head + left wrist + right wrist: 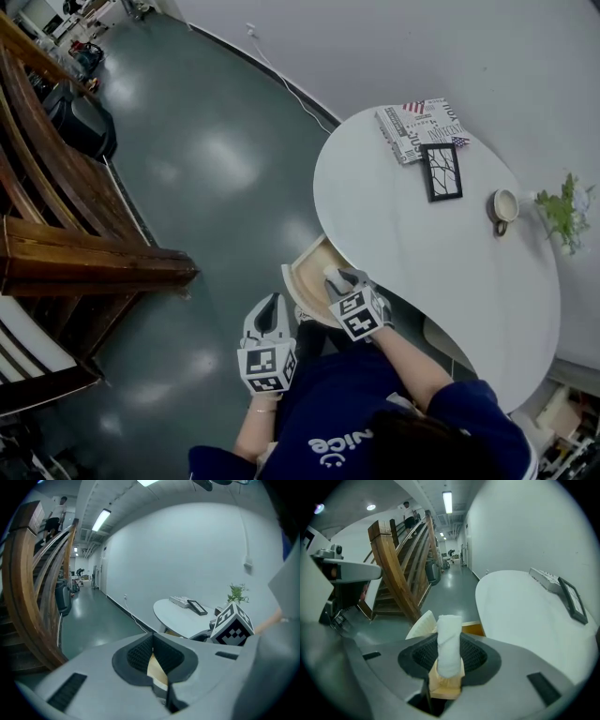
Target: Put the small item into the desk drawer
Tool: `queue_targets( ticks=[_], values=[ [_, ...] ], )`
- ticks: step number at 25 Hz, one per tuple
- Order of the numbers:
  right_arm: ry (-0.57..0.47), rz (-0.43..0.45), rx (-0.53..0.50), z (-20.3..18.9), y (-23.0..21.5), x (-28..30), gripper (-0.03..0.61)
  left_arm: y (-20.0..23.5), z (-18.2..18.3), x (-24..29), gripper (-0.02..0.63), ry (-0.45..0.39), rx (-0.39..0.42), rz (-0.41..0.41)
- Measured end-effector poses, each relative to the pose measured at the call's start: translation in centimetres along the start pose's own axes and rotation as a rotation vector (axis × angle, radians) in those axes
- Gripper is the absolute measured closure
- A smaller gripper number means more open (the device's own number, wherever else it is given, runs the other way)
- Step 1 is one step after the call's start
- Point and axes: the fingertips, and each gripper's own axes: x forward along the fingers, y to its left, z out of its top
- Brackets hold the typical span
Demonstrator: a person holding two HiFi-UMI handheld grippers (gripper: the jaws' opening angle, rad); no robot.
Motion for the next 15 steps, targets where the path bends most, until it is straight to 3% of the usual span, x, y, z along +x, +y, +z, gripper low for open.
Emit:
queue_targets(
  ticks=[15],
  values=[
    [0.142,0.071,-0.051,-3.2,1.7,5.6,0.442,2.4,-1.4,-1.4,0.611,0.027,-0.068,0.115]
  ],
)
